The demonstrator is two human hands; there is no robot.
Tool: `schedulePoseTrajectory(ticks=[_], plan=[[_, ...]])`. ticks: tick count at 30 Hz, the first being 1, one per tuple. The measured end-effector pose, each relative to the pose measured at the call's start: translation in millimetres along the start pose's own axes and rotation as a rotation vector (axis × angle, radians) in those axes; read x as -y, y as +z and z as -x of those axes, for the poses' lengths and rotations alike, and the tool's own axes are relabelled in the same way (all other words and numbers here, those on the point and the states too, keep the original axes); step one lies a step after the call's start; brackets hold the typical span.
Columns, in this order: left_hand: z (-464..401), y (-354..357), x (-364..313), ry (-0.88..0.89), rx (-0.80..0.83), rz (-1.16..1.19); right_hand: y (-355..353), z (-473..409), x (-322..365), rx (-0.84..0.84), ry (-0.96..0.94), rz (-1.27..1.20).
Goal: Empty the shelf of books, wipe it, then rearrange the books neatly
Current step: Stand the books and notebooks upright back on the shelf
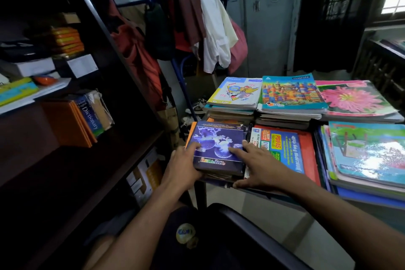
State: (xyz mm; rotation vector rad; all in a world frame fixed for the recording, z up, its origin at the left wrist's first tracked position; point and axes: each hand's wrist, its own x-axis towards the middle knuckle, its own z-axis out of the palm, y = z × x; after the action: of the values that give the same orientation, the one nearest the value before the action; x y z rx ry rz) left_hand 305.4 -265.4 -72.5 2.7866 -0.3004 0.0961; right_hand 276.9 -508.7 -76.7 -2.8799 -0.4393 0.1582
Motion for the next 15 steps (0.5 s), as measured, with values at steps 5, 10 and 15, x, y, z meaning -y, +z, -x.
schedulePoseTrajectory(ticks=[5, 10, 15], plan=[[13.4, 3.4, 1.8, 0.009, -0.078, 0.088, 8.5, 4.5, 0.2, -0.076, -0.025, -0.062], [23.8, -0.8, 7.7, -0.025, -0.089, 0.205, 12.0, 10.5, 10.9, -0.137, -0.042, -0.057], [23.4, -11.5, 17.6, -0.048, -0.101, 0.355, 1.9, 13.2, 22.6, -0.127, -0.088, -0.048]])
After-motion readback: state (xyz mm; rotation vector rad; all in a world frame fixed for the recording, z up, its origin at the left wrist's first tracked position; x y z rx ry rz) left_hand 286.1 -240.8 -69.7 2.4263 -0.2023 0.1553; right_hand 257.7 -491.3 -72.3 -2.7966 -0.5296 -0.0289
